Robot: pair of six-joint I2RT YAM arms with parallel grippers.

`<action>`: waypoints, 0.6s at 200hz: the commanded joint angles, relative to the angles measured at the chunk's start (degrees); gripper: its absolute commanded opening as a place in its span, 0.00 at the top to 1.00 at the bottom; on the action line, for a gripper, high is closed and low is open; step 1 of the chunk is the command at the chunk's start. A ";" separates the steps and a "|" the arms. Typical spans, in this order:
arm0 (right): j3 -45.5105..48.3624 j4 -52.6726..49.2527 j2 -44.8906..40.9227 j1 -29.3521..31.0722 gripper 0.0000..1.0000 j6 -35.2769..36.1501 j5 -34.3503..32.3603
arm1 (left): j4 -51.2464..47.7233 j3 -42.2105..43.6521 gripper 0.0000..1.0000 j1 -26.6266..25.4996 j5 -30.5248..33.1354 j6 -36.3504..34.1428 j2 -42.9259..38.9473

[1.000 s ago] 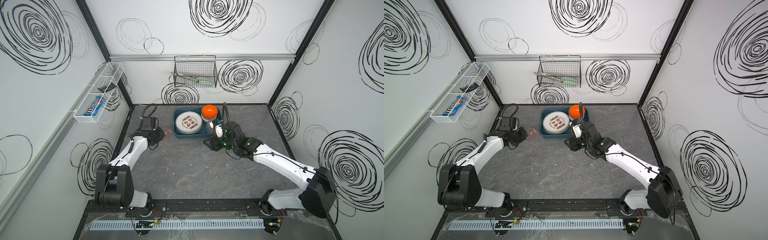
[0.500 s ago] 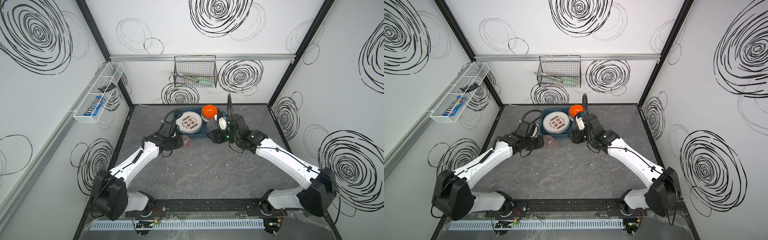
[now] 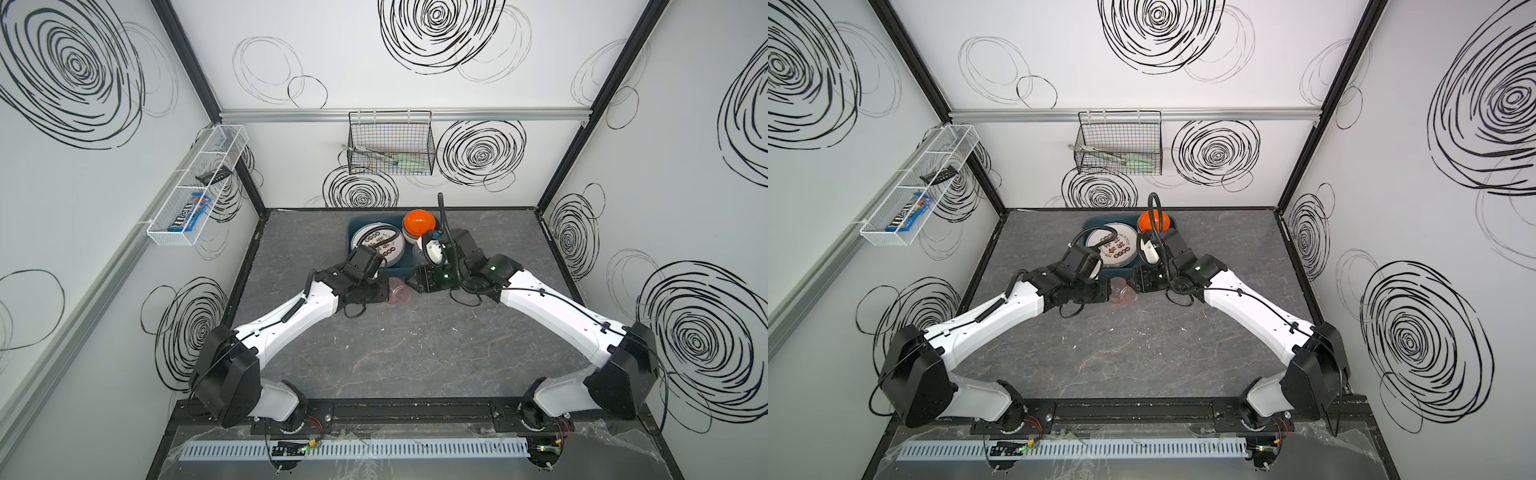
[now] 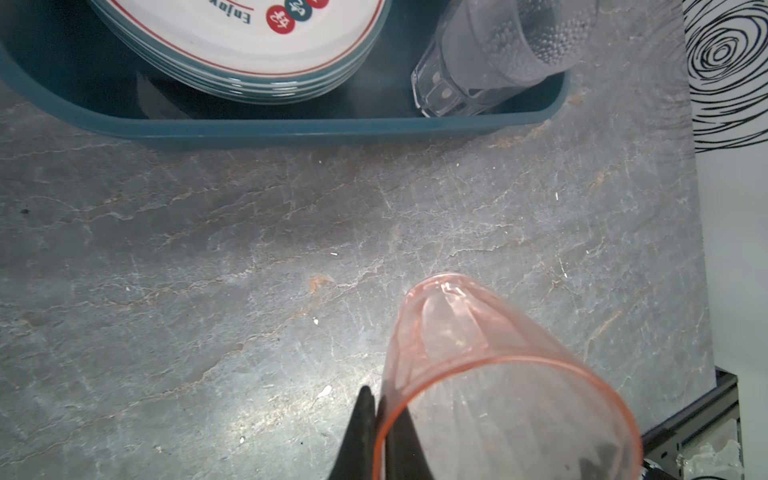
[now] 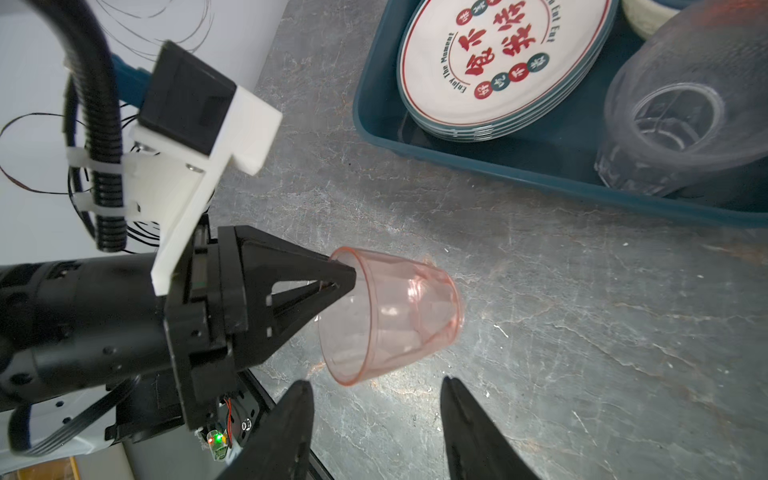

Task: Place the mixed dishes into the plastic bin
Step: 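Lift the pink cup with the left gripper toward the right gripper, then close the right gripper on the pink cup rim and open the left gripper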

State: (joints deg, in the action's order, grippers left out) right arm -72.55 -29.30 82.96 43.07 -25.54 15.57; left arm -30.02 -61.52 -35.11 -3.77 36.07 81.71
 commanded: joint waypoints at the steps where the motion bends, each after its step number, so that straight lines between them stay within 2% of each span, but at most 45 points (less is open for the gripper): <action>1: -2.05 -2.30 1.38 0.92 0.47 -1.57 -0.39 | 2.19 -1.85 0.92 -1.16 0.61 1.53 0.55; 120: -5.63 -4.64 8.53 1.32 0.58 -2.76 -3.60 | 1.81 -2.73 0.91 -2.14 1.05 1.80 -0.20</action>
State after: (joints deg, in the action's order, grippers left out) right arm -76.44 -31.86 90.52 43.97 -28.03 13.39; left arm -29.87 -62.46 -37.04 -3.55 37.34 81.76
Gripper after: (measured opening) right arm 0.435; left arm 0.092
